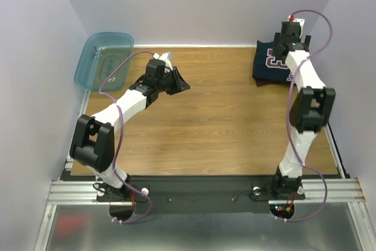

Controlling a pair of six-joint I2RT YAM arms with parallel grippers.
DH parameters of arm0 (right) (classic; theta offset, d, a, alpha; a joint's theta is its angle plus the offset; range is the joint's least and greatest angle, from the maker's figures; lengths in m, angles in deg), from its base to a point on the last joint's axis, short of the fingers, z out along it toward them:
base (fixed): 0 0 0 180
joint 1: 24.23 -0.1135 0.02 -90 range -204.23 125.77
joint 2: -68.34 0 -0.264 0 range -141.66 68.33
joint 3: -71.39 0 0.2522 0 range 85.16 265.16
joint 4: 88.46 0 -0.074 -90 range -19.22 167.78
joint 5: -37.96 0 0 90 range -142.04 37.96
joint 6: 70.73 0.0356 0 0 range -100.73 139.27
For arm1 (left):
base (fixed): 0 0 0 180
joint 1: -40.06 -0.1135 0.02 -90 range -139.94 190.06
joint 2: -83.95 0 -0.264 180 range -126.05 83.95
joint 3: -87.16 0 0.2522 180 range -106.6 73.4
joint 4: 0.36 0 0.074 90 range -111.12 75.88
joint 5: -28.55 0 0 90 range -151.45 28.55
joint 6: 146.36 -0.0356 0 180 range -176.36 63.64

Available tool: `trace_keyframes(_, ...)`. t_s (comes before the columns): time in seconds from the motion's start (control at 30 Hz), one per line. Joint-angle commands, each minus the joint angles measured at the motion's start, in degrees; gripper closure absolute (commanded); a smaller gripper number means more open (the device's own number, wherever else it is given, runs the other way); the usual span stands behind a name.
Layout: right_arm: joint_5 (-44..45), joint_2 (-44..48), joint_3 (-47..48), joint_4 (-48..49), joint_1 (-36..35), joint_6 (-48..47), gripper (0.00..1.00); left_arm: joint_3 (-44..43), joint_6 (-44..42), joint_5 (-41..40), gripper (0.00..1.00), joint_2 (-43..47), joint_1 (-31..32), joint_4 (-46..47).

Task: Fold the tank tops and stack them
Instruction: Neatly place the folded tank top to the corner

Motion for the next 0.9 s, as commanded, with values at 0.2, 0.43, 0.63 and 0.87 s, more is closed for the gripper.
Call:
trace_keyframes(0.2, -22.7, 33.7, -28.9, 5.4, -10.0, 22.4, 0.00, 2.1, -3.6, -4.3, 0.72, 12.6, -0.2, -0.5)
trace_keyframes(0.43, -23.0, 53.8, -52.9, 10.1, -29.9, 30.8, 0.00, 13.2, -7.7, -12.0, 0.72, 24.5, 0.0, -3.0)
trace_keyframes(0.63, -25.6, 69.8, -67.8, 10.9, -30.5, 34.7, 0.00, 19.0, -8.5, -14.9, 0.72, 33.0, 0.2, -5.0)
trace_keyframes(0.87, -20.6, 76.5, -71.7, 10.7, -30.5, 36.5, 0.00, 21.3, -8.5, -15.1, 0.71, 33.9, 0.3, -4.8)
